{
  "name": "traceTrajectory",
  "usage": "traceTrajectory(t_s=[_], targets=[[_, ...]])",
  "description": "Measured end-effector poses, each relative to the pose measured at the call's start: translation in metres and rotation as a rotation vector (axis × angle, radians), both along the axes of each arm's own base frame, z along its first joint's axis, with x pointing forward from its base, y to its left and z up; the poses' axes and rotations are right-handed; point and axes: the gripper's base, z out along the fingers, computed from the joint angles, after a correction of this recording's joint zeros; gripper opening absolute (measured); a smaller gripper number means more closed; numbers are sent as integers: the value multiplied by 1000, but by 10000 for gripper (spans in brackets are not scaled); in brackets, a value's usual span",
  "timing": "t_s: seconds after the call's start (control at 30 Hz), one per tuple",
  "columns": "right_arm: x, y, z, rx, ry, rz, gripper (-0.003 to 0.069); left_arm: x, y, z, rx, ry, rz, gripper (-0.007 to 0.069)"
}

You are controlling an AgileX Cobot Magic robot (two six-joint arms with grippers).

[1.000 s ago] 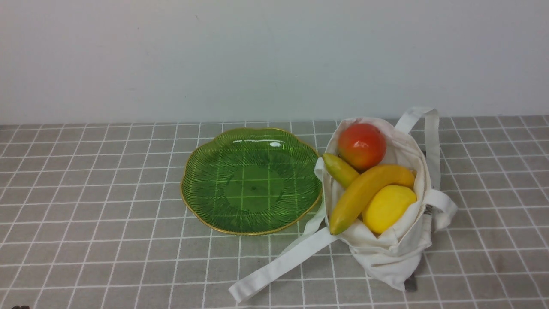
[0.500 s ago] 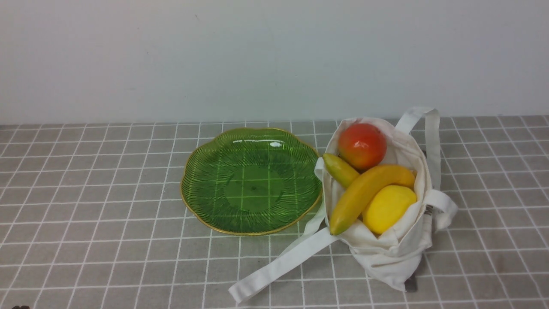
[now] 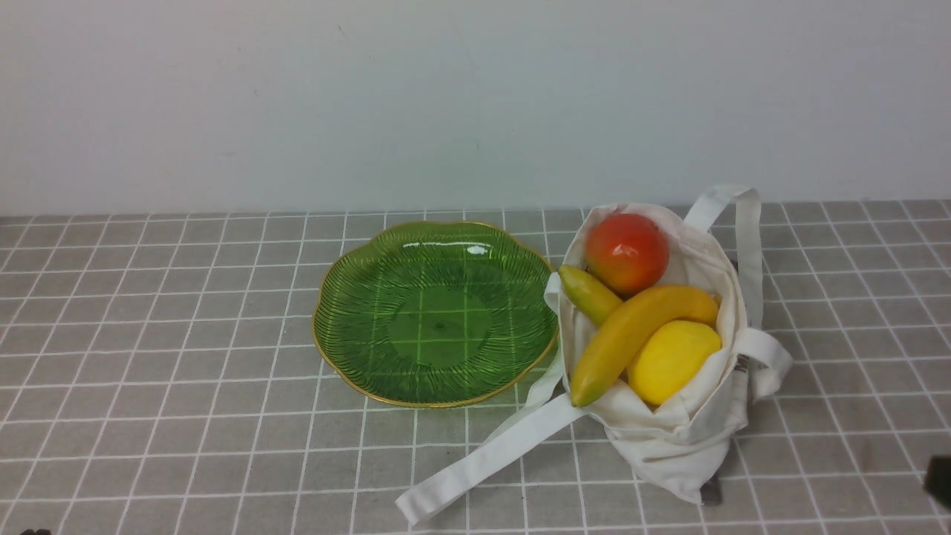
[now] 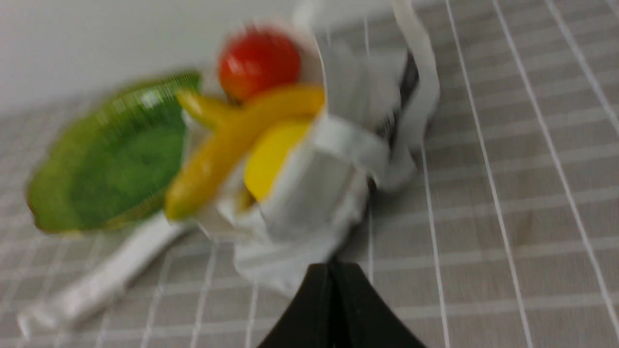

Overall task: Take the fruit out of the bag on the grey coffee tablecloth and place them on the plate.
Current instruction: 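Reach into the bag and grasp the banana with the right gripper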

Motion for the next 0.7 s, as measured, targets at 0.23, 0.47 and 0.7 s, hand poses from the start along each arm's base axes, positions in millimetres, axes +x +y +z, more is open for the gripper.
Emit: traceTrajectory(t_s=[0.23,0.47,0.7], targets=[[57,15,-20,96,295,127,-10,0,0,0,0,0,0,-7],[118,44,5,101,321,402,23,0,0,0,0,1,0,-7],[185,91,17,-139,423,445,82,0,0,0,0,1,0,-7]])
